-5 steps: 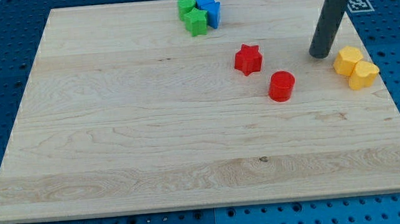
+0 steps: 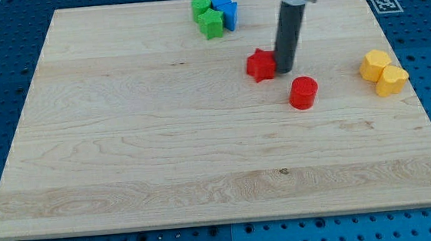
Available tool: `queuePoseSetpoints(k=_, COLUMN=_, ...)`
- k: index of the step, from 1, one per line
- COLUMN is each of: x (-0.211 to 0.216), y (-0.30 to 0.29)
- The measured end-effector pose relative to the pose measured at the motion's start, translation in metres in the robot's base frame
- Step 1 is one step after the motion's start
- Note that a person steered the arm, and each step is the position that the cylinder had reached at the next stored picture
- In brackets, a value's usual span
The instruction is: Move the red star to the center
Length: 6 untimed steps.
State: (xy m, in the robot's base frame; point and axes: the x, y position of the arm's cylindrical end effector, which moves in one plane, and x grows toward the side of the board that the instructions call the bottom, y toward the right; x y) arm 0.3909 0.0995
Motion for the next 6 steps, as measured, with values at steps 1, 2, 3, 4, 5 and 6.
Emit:
queuePoseSetpoints(k=1, x=0.000, y=-0.001)
queuePoseSetpoints(k=2, x=0.000, y=-0.001)
queuePoseSetpoints(k=3, x=0.000, y=-0.010)
queuePoseSetpoints(k=4, x=-0.007, y=-0.038)
queuePoseSetpoints(k=5, x=-0.008, y=-0.044)
queuePoseSetpoints(k=6, x=0.006, y=-0.049)
